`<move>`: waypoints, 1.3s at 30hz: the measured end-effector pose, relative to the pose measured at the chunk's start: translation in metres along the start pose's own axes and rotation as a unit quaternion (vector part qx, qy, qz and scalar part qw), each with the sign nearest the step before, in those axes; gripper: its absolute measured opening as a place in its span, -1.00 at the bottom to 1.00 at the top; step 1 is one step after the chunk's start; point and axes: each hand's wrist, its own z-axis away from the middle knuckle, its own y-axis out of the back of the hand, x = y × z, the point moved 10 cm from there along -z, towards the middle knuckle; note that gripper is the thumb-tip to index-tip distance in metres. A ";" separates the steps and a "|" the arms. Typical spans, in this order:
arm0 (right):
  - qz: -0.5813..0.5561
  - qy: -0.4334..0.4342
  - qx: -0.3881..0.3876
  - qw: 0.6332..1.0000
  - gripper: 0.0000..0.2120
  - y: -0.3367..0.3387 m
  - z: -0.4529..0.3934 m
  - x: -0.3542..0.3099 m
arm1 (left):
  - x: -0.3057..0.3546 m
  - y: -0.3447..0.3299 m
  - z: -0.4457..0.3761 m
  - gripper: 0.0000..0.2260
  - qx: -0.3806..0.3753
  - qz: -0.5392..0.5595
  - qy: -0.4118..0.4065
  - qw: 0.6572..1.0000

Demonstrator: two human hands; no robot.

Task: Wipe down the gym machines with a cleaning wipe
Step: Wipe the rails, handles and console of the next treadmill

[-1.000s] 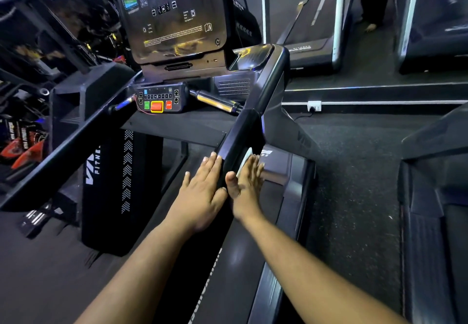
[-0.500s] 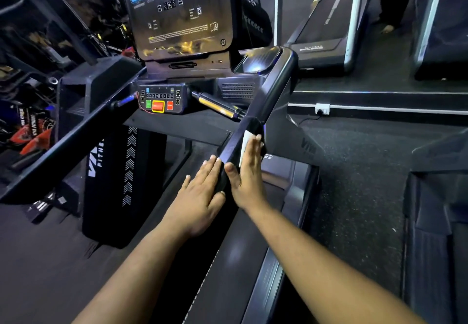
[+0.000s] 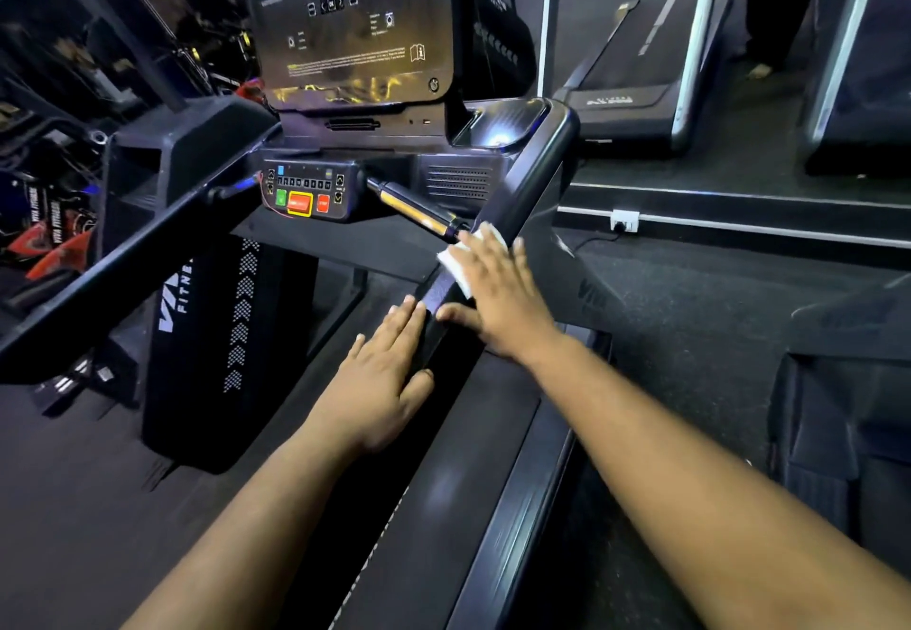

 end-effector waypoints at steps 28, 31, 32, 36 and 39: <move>0.107 -0.007 -0.176 0.979 0.31 0.036 -0.093 0.098 | 0.035 0.014 -0.113 -0.32 -0.014 -0.044 -0.004 0.999; 0.133 0.051 -0.200 0.969 0.32 0.033 -0.089 0.095 | 0.045 0.015 -0.141 -0.33 -0.007 -0.037 0.010 0.999; 0.139 0.088 -0.211 0.963 0.30 0.029 -0.082 0.090 | 0.046 0.015 -0.149 -0.32 -0.005 -0.040 0.012 0.999; 0.150 0.147 -0.225 0.951 0.25 0.031 -0.092 0.116 | 0.051 0.013 -0.180 -0.23 -0.019 -0.048 0.033 0.998; 0.143 0.098 -0.202 0.964 0.19 0.048 -0.136 0.166 | 0.059 0.018 -0.198 -0.32 -0.008 -0.038 0.047 0.998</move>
